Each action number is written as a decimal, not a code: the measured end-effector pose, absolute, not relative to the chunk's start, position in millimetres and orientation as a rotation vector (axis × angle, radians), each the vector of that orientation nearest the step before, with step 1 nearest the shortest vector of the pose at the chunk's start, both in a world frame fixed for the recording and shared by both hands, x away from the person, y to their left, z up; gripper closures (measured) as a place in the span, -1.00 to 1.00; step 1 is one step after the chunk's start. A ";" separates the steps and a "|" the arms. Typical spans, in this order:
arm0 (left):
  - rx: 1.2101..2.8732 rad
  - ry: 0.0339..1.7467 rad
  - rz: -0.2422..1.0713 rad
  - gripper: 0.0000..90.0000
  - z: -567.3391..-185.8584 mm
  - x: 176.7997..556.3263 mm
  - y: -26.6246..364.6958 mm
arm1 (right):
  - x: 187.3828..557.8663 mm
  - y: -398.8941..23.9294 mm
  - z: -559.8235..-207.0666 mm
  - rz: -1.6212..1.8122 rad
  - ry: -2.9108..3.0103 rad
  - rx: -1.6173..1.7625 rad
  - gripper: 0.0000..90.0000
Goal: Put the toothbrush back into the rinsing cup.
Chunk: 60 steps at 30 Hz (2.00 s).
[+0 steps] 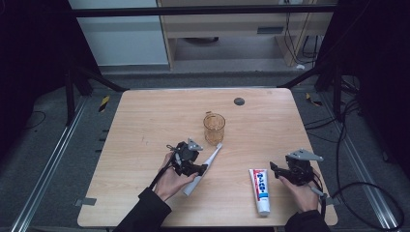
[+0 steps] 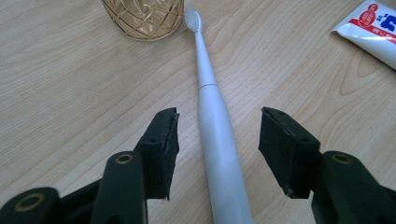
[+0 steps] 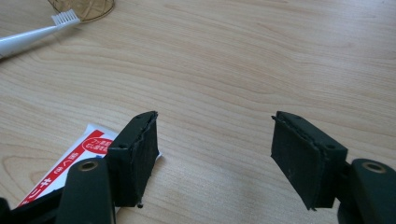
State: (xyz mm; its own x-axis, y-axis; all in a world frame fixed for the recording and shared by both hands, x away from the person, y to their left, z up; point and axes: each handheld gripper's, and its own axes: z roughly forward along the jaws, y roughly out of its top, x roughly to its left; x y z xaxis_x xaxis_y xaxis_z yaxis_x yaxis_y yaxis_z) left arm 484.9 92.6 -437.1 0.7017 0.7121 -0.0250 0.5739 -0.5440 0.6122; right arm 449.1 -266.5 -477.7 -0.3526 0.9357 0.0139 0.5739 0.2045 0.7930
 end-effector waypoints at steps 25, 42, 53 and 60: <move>2.401 1.032 0.231 0.26 -459.7 515.0 68.3 | 451.2 -268.2 -479.8 1.006 2.025 1.421 -0.26; 2.443 1.080 0.198 0.38 -473.6 523.0 61.1 | 451.9 -268.6 -481.0 0.997 2.033 1.414 -0.24; 2.438 1.103 0.203 0.49 -473.2 522.2 61.5 | 451.6 -269.0 -480.5 1.004 2.035 1.428 -0.22; 2.427 1.099 0.187 0.50 -473.3 521.5 64.7 | 451.8 -269.3 -480.6 1.003 2.037 1.427 -0.21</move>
